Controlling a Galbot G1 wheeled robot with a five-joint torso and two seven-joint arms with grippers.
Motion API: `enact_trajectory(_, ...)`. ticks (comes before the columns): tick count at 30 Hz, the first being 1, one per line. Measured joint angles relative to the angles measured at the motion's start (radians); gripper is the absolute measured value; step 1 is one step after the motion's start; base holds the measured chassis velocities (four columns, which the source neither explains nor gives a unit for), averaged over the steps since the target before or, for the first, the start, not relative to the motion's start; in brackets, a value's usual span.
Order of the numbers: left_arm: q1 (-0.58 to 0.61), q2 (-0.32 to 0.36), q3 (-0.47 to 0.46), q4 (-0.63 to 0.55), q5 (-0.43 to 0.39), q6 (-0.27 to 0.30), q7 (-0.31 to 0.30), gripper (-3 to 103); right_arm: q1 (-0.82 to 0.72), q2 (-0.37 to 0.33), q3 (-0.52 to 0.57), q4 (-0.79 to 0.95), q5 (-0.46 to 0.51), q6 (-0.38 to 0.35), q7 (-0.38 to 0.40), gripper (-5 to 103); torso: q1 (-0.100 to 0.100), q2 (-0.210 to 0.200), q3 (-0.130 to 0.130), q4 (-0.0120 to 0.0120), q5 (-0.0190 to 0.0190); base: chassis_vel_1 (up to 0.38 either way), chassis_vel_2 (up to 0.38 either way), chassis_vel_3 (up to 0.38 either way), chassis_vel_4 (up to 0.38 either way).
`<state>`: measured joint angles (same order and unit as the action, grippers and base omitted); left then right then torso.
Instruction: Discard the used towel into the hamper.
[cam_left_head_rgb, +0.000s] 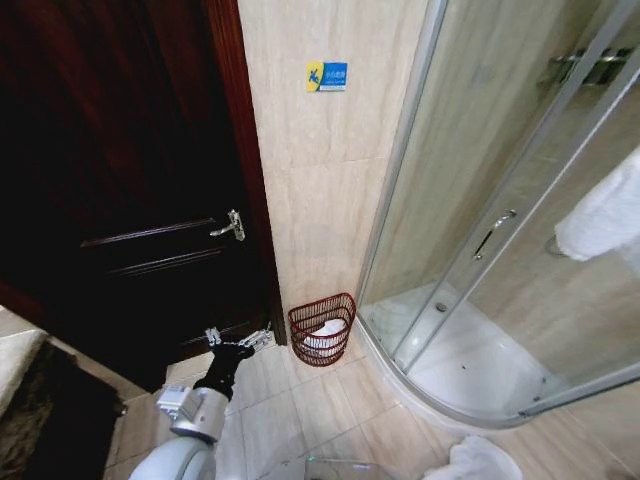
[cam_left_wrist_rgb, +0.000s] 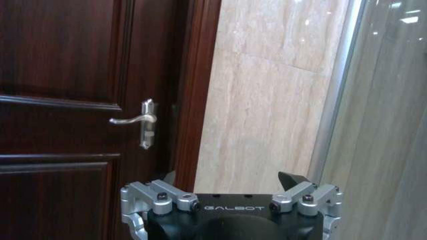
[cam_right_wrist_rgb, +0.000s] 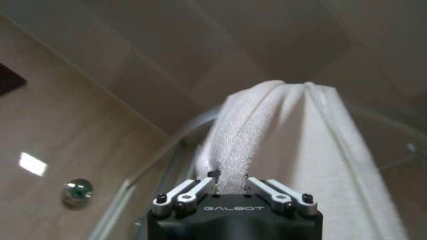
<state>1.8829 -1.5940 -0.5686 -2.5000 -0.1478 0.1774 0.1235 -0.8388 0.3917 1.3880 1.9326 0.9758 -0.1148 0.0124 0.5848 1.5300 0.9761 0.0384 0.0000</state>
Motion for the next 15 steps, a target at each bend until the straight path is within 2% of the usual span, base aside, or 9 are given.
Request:
enact_trajectory(3,0.0,0.0,0.0,0.0,0.0,0.0,0.0,100,-0.079,0.033,0.057,0.033,0.001,0.031,-0.006,8,0.0,0.0,0.0,0.0003,-0.0013,0.0,0.0,0.0,0.0)
enact_trajectory(5,0.0,0.0,0.0,0.0,0.0,0.0,0.0,100,-0.191,0.087,0.15,0.07,0.016,0.066,-0.024,8,0.0,0.0,0.0,0.0003,-0.0001,0.0,0.0,0.0,0.0)
enact_trajectory(6,0.0,0.0,0.0,0.0,0.0,0.0,0.0,100,-0.303,0.143,0.245,0.104,0.046,0.099,-0.049,8,0.0,0.0,0.0,0.0003,0.0003,0.0,0.0,0.0,0.0)
enact_trajectory(7,0.0,0.0,0.0,0.0,0.0,0.0,0.0,100,-0.303,0.143,0.245,0.104,0.046,0.099,-0.049,8,0.0,0.0,0.0,0.0003,0.0003,0.0,0.0,0.0,0.0)
enact_trajectory(9,0.0,0.0,0.0,0.0,0.0,0.0,0.0,100,-0.481,0.23,0.353,0.137,0.089,0.173,-0.09,8,0.0,0.0,0.0,-0.0006,0.0006,0.0,0.0,0.0,0.0)
enact_trajectory(10,0.0,0.0,0.0,0.0,0.0,0.0,0.0,100,-0.481,0.23,0.353,0.137,0.089,0.173,-0.09,8,0.0,0.0,0.0,-0.0006,0.0006,0.0,0.0,0.0,0.0)
enact_trajectory(12,0.0,0.0,0.0,0.0,0.0,0.0,0.0,100,-0.593,0.305,0.391,0.142,0.079,0.272,-0.144,8,0.0,0.0,0.0,-0.0009,0.0002,0.0,0.0,0.0,0.0)
enact_trajectory(13,0.0,0.0,0.0,0.0,0.0,0.0,0.0,100,-0.593,0.305,0.391,0.142,0.079,0.272,-0.144,8,0.0,0.0,0.0,-0.0009,0.0002,0.0,0.0,0.0,0.0)
enact_trajectory(15,0.0,0.0,0.0,0.0,0.0,0.0,0.0,100,-0.611,0.342,0.385,0.138,0.051,0.329,-0.161,8,0.0,0.0,0.0,-0.0004,0.0006,0.0,0.0,0.0,0.0)
